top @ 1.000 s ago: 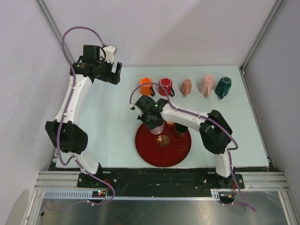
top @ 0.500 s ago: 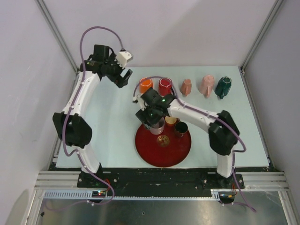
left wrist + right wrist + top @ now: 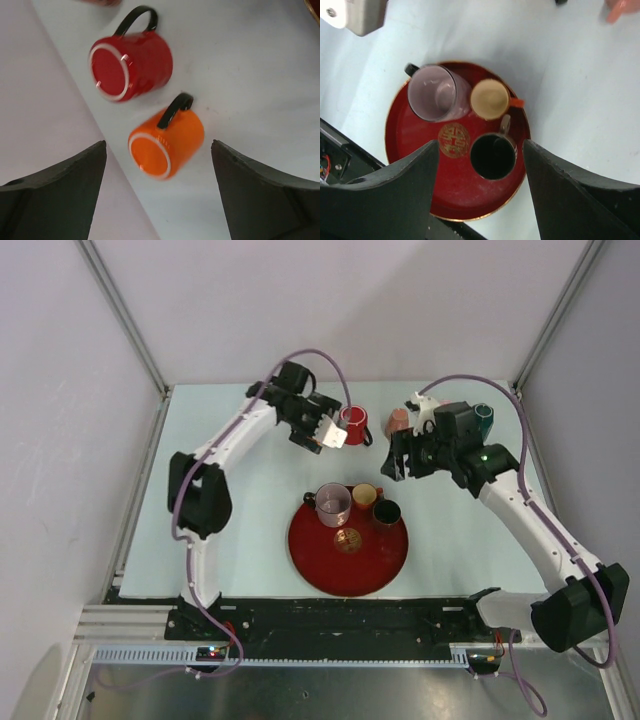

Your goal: Turn the mug right side up

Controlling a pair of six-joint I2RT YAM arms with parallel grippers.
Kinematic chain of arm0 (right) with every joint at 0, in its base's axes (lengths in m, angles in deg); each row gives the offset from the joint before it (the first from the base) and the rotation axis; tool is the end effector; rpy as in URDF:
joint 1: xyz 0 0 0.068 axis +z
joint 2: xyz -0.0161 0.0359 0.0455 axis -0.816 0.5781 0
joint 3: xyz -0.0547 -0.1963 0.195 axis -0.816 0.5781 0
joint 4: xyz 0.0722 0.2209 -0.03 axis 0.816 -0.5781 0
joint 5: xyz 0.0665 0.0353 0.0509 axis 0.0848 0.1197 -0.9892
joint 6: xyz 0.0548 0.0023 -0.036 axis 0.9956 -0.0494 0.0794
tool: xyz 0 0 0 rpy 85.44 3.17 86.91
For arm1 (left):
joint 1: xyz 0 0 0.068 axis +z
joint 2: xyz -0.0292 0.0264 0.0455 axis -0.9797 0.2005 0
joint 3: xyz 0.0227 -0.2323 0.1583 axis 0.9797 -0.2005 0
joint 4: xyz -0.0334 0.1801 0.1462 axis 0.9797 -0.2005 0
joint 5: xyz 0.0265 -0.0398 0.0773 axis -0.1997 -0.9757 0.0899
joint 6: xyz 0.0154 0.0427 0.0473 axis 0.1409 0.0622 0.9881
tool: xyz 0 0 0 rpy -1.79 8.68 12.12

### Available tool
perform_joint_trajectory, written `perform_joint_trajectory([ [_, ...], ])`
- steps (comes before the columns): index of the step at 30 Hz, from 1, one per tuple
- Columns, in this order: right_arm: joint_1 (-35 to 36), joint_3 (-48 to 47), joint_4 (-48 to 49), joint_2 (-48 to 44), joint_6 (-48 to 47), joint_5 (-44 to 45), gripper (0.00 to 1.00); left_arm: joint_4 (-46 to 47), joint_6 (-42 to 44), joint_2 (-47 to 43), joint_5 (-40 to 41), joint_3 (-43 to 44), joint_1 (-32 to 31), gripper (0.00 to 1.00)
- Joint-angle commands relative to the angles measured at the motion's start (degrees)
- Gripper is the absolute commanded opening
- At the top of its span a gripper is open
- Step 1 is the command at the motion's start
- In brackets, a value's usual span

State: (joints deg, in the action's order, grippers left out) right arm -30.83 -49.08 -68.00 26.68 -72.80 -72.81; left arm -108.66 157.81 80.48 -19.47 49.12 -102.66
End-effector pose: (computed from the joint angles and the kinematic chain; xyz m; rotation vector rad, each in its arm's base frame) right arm 0.2243 0.1143 0.3560 -0.4831 2.2051 0.5936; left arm 0.3815 -0.1971 0.2976 2.1213 1.1116 -0.0529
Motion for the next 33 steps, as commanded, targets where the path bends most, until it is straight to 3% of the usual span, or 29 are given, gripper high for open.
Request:
perform_joint_trajectory([
  [1, -1.53, 3.56, -0.94, -1.62, 1.41, -2.30, 0.72, -0.01, 15.19, 7.37, 3.29, 5.41, -1.92, 0.87],
  [8, -3.50, 7.84, -0.21, -3.69, 1.70, -3.13, 0.72, -0.03, 19.59, 14.56, 9.49, 9.68, -2.62, 0.76],
  [17, -6.22, 8.55, 0.36, -2.41, 1.21, -5.16, 0.72, 0.32, 19.72, 21.25, 13.85, 15.08, -3.66, 0.72],
  [23, -7.87, 8.51, 0.39, -2.37, 0.99, -6.24, 0.72, 0.45, 20.65, 22.69, 15.96, 14.46, -3.97, 0.64],
  [25, -8.06, 8.52, 0.48, -2.22, 1.10, -6.51, 0.71, 0.46, 21.27, 22.71, 16.72, 13.52, -4.09, 0.56],
  [33, -8.24, 8.50, 1.61, -2.27, 2.14, -7.02, 0.71, 0.42, 15.78, 21.17, 18.18, 13.18, -3.99, 0.05],
])
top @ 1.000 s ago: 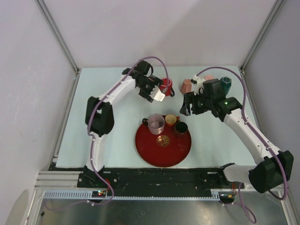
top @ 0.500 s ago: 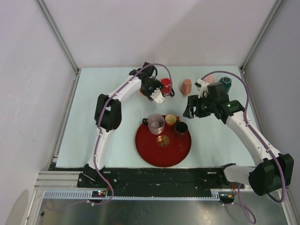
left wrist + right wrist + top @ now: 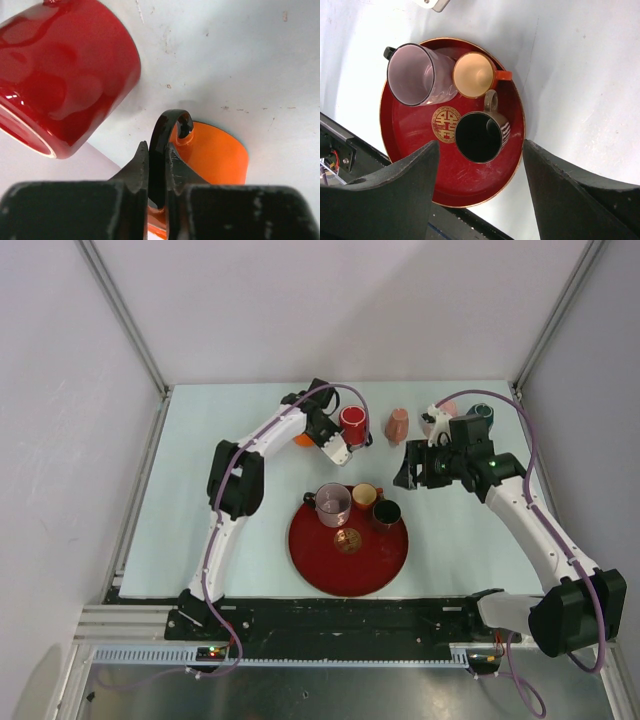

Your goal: Turn the mug right side up

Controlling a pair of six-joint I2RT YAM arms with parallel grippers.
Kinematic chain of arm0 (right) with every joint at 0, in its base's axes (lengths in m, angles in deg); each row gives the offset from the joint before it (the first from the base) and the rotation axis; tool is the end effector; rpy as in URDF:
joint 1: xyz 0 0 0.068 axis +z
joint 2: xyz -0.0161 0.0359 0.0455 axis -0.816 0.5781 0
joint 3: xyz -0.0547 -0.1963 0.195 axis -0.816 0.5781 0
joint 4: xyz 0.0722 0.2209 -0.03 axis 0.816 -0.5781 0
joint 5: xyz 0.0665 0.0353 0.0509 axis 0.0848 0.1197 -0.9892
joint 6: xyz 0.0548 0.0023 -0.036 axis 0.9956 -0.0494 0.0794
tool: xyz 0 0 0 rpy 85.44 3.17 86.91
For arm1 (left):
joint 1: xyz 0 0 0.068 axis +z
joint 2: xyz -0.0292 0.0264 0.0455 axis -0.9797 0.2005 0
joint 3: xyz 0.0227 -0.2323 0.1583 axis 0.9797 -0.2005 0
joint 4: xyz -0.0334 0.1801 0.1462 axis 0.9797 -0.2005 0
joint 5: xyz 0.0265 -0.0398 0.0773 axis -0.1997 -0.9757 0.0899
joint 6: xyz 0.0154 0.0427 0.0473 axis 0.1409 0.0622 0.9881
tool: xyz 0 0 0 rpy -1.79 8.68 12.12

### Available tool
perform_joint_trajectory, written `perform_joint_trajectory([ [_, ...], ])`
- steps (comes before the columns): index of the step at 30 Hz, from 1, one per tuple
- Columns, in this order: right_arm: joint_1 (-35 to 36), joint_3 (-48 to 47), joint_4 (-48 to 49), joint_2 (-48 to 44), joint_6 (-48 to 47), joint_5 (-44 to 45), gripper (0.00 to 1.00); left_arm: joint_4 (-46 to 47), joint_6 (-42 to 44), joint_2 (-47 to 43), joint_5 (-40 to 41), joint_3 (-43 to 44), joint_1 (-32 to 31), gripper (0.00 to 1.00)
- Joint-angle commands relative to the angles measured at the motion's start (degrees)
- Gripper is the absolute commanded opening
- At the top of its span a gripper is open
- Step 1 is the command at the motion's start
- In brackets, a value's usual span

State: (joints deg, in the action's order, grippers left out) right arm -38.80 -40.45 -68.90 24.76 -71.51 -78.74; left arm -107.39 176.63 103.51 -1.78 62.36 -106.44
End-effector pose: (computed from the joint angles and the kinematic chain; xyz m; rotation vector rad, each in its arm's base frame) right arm 0.2217 0.0827 0.3161 -0.3455 2.3502 0.6454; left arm 0.4424 -0.2445 0.1798 2.5296 0.8985 0.2563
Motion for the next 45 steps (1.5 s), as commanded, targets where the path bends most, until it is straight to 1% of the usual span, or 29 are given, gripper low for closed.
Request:
perform_joint_trajectory([
  [1, -0.29, -0.14, 2.69, -0.53, 1.03, -1.05, 0.71, -0.85, -4.31, -2.60, 0.96, -0.18, -0.16, 0.03],
  [4, -0.56, -0.18, 3.53, -1.33, 1.46, -1.56, 0.71, -0.69, -8.99, -5.39, 1.78, -0.51, 0.26, 0.01],
  [6, -1.15, -0.35, 4.64, -2.01, 2.16, -2.83, 0.71, -0.29, -16.25, -7.24, 1.02, 1.36, 0.84, 0.00],
  [10, -2.25, -1.86, 8.21, -2.66, 4.89, -6.44, 0.72, 0.23, -36.04, -11.12, -0.17, 8.19, 2.34, 0.00],
  [12, -2.12, -2.73, 11.26, -2.67, 7.48, -8.43, 0.73, 0.38, -45.32, -13.88, -1.41, 10.10, 3.51, 0.00],
  [14, -1.52, -3.03, 15.84, -2.63, 10.24, -10.13, 0.81, 0.60, -53.52, -17.20, -3.14, 10.78, 4.59, 0.00],
  [15, -0.92, -3.17, 18.58, -2.51, 11.39, -10.71, 0.91, 0.70, -58.16, -18.80, -4.19, 10.95, 5.23, 0.00],
  [16, -0.36, -3.55, 20.61, -2.10, 12.62, -11.13, 0.95, 0.76, -61.75, -20.74, -5.16, 11.04, 5.76, 0.00],
  [18, 0.99, -4.75, 24.79, -0.82, 14.51, -11.91, 0.98, 0.73, -71.08, -23.99, -8.04, 10.86, 6.76, 0.00],
  [22, 4.44, -9.35, 32.74, 3.54, 17.85, -14.07, 0.99, 0.75, -83.97, -30.51, -16.23, 8.71, 7.87, 0.00],
  [26, 7.96, -14.19, 40.46, 9.30, 22.57, -17.22, 0.99, 0.76, -94.20, -34.22, -23.84, 8.22, 8.10, 0.00],
  [28, 9.59, -15.92, 43.86, 11.70, 24.78, -18.07, 0.99, 0.73, -97.63, -34.81, -26.51, 8.92, 8.07, 0.00],
  [33, 12.21, -20.61, 46.50, 16.19, 26.51, -18.25, 0.99, 0.73, -101.79, -35.45, -30.56, 9.90, 7.72, 0.00],
  [37, 13.41, -22.45, 46.94, 17.14, 24.55, -16.30, 0.99, 0.74, -103.22, -35.77, -33.30, 9.67, 7.49, 0.00],
  [39, 13.94, -23.67, 46.52, 18.54, 24.20, -16.98, 0.90, 0.73, -104.03, -35.68, -34.78, 10.10, 7.37, 0.00],
  [41, 14.65, -24.81, 46.76, 20.12, 24.33, -19.15, 0.70, 0.73, -104.99, -35.68, -35.81, 10.45, 7.23, 0.00],
  [42, 15.03, -25.14, 46.88, 20.69, 24.41, -19.88, 0.56, 0.73, -105.29, -35.77, -36.00, 10.52, 7.20, 0.00],
  [43, 15.31, -25.21, 46.40, 20.84, 24.18, -20.06, 0.33, 0.73, -105.44, -35.90, -35.82, 10.29, 7.24, 0.00],
  [44, 15.53, -25.20, 45.51, 20.83, 23.68, -19.15, 0.18, 0.77, -105.56, -36.06, -35.56, 10.00, 7.34, 0.00],
  [45, 15.74, -25.15, 43.53, 20.47, 22.10, -18.07, 0.09, 0.75, -105.76, -36.49, -34.82, 9.24, 7.57, 0.03],
])
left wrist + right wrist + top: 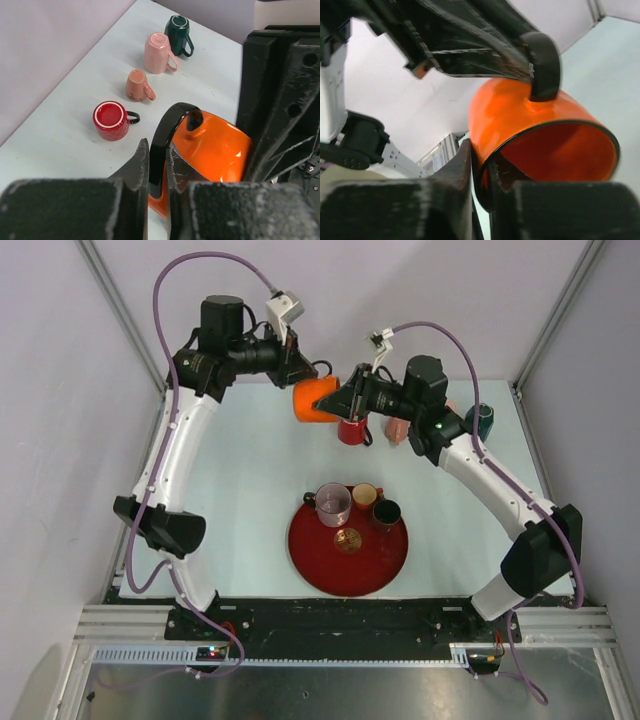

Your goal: Turn the mug right side up

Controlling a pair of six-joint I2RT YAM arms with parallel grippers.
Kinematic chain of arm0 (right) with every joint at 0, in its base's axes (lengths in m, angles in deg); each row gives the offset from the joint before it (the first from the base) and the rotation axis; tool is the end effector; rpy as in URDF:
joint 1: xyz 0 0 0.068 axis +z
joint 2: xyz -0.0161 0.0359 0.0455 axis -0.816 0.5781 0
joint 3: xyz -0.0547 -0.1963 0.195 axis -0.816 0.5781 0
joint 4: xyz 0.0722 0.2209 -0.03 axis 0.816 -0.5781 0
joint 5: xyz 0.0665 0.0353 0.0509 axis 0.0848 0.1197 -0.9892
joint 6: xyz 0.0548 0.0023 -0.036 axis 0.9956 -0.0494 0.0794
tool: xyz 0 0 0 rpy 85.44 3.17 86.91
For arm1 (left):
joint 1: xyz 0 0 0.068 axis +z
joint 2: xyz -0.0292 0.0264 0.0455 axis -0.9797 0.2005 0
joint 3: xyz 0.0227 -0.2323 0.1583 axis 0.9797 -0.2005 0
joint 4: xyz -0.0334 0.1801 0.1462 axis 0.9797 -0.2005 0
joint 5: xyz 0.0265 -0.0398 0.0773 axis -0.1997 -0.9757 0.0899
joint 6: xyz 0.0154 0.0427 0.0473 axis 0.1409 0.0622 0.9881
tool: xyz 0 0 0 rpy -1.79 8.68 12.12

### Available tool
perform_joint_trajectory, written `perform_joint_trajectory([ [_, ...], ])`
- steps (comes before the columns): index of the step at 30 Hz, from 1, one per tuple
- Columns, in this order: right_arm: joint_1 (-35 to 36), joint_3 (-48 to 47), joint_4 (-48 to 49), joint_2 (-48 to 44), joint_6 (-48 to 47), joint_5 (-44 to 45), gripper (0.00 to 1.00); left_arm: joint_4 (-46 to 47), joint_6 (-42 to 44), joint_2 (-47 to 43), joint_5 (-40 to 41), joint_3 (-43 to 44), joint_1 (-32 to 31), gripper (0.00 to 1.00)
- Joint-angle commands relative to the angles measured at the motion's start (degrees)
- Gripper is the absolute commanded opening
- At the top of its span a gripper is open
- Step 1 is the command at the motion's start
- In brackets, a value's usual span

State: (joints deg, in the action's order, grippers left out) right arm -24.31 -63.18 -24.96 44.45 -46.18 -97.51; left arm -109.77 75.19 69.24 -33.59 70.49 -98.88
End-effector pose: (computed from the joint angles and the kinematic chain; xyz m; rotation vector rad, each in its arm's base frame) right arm 0.2875 0.2071 0.4342 -0.5693 1.6276 1.3874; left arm 0.3245 -0.1570 0.4827 0.9407 1.7289 -0.8289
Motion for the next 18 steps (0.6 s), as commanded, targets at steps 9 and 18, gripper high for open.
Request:
perform_joint_trajectory([
  [9, 10.94, -12.76, -41.78, 0.52, -39.70, 14.74, 0.00, 2.86, -8.32, -8.65, 9.94, -11.24, 12.43, 0.99],
  [18, 28.93, -27.54, -73.36, 17.34, -53.94, 26.16, 0.00, 2.98, 0.29, -15.67, 35.07, -27.82, 18.39, 1.00],
])
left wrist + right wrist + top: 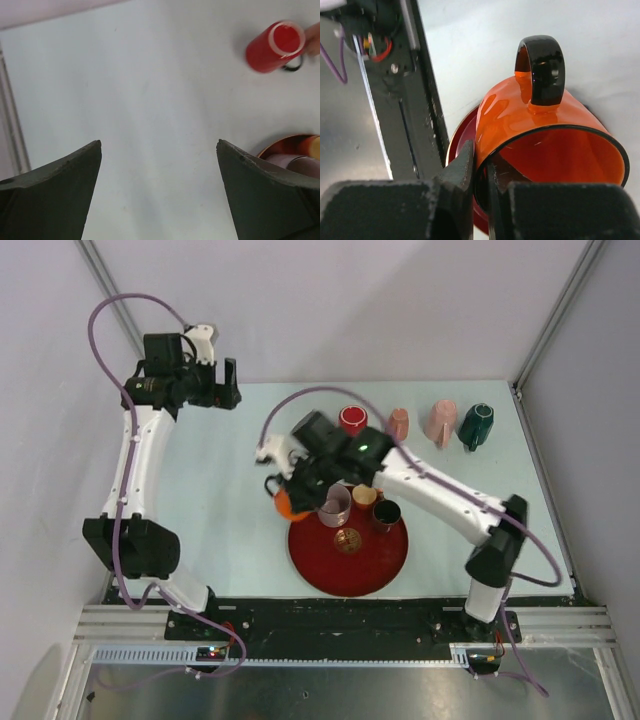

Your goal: Turn the mug right side up

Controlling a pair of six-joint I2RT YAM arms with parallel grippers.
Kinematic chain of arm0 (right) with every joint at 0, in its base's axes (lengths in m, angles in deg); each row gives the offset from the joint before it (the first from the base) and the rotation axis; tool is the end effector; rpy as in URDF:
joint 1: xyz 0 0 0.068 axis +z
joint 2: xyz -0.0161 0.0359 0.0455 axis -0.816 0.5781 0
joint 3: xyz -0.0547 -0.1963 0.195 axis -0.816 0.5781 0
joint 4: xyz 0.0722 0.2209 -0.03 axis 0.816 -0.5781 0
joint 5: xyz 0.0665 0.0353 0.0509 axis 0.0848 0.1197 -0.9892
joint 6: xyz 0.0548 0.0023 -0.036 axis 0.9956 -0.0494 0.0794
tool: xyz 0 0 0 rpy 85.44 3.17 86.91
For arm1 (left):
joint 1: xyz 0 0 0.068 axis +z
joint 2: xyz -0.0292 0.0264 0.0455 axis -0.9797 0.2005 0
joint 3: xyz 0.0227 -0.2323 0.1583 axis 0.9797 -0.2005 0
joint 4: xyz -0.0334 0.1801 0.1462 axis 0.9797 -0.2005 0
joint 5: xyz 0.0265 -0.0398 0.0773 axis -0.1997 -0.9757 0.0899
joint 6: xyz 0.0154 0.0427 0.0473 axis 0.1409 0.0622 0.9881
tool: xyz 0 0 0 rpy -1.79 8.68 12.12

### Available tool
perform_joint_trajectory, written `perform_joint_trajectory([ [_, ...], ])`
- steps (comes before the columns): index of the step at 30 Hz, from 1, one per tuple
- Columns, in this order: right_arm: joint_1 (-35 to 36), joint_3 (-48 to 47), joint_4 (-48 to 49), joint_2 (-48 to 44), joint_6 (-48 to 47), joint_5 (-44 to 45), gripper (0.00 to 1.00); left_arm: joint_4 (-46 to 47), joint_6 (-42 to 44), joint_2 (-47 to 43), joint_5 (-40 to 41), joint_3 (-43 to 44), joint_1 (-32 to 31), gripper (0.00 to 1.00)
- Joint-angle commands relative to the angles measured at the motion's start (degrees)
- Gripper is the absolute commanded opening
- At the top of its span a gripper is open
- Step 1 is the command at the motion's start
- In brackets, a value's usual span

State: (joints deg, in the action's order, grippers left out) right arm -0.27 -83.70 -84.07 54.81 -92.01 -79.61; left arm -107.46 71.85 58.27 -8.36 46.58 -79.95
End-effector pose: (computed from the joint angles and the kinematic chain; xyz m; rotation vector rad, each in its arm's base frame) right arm 0.1941 0.3050 0.3749 -1.5102 1.9442 0.8025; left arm 0.3348 -0.0228 0.4256 0.2958 2.1348 -0.2493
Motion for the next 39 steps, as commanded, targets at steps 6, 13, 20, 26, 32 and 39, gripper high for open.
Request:
perform_joint_trajectory([
  [6, 9.10, -6.85, -13.39, 13.58, -2.91, 16.94, 0.00, 0.81, 4.56, -6.82, 10.78, -8.80, -0.26, 1.00],
  [13, 9.77, -6.34, -8.44, 19.15, 2.40, 19.14, 0.00, 1.57, 4.52, -7.65, 10.39, -10.79, -0.14, 1.00],
  [20, 9.03, -9.71, -8.29, 25.84, 4.07, 20.30, 0.00, 2.48, 5.48, -8.40, 11.14, -11.32, 0.13, 1.00],
  [26, 8.30, -10.58, -6.33, 27.66, 4.21, 21.56, 0.00, 2.84, 6.02, -8.90, 11.38, -11.76, 0.35, 1.00],
  [32, 7.51, -10.56, -5.58, 28.01, 4.68, 22.25, 0.00, 3.13, 5.77, -8.94, 11.19, -12.00, 0.38, 1.00],
  [39, 6.48, -11.09, -4.94, 28.11, 4.21, 22.10, 0.25, 3.35, 5.38, -8.59, 10.92, -12.02, 0.39, 1.00],
])
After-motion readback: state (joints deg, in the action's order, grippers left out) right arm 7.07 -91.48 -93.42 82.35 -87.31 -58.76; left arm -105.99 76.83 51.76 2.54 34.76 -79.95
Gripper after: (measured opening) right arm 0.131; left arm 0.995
